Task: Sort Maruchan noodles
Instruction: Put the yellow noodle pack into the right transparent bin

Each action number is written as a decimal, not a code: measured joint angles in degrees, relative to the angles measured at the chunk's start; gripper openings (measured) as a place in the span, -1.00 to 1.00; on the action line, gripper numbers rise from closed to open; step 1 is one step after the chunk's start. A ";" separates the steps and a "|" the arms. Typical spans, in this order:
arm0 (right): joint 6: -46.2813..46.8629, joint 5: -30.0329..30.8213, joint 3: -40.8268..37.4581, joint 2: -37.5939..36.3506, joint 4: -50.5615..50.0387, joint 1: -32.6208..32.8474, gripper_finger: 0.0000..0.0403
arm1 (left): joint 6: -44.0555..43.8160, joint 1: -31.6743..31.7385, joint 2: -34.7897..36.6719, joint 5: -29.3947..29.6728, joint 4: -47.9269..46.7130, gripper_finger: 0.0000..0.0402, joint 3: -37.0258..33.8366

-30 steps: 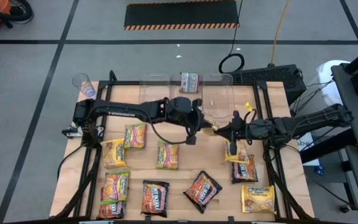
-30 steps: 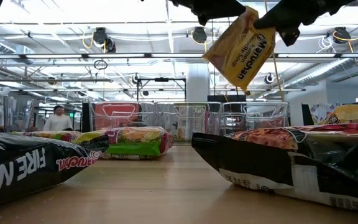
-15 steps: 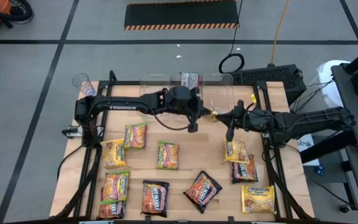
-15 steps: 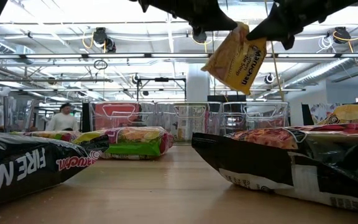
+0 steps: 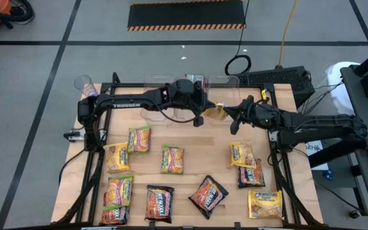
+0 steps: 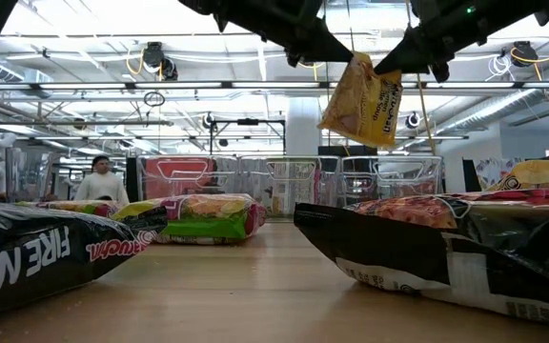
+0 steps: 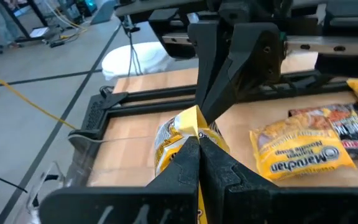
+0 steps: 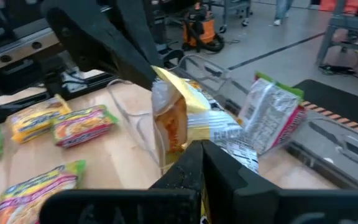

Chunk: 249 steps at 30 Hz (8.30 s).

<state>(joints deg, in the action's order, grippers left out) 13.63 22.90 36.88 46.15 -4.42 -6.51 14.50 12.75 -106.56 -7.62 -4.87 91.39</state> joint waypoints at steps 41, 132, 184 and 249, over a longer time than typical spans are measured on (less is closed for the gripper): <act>-2.36 2.40 0.00 0.04 -2.68 -12.34 -1.00 | -7.46 6.73 -7.61 -1.96 8.99 -1.00 -0.02; -6.43 0.85 -0.04 -8.95 1.13 -23.75 -1.00 | -13.39 15.98 -28.50 -22.36 -0.59 -1.00 32.42; -6.82 -2.26 -0.04 -12.85 1.09 -23.37 -1.00 | -18.44 19.50 -34.82 -30.49 5.85 -1.00 31.61; -35.35 -37.37 -0.02 7.30 -5.00 -48.83 -1.00 | -32.87 18.85 -35.34 -36.48 8.11 -1.00 31.71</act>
<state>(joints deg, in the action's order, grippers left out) -21.72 -14.47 36.86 53.45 -9.42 -55.34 -18.37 31.60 -141.91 -44.10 3.25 123.11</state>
